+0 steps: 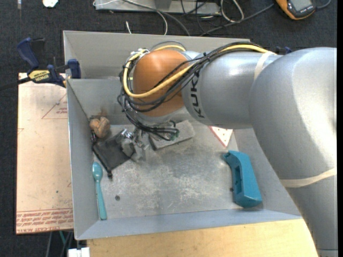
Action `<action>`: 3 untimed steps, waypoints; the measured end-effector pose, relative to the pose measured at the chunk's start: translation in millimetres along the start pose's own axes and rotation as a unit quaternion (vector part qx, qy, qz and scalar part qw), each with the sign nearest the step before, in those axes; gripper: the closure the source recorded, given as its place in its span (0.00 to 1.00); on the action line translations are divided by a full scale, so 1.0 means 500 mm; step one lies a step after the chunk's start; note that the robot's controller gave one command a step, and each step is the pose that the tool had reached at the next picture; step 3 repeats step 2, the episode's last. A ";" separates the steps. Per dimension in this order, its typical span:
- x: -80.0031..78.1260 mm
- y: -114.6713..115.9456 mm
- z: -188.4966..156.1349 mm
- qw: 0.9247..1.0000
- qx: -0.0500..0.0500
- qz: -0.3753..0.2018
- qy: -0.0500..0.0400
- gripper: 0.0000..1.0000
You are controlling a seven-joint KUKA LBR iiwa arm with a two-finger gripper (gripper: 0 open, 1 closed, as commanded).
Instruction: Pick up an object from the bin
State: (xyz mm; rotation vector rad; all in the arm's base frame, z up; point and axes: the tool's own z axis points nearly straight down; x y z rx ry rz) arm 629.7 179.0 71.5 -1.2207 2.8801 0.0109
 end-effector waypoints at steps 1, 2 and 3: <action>0.011 -0.003 -0.111 1.000 -0.002 -0.005 0.001 1.00; -0.011 -0.019 -0.264 1.000 -0.001 -0.009 0.001 1.00; -0.011 -0.019 -0.264 1.000 -0.001 -0.009 0.001 1.00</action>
Offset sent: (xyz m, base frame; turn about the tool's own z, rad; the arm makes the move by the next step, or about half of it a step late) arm 0.0164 -0.0037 0.1709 -0.0274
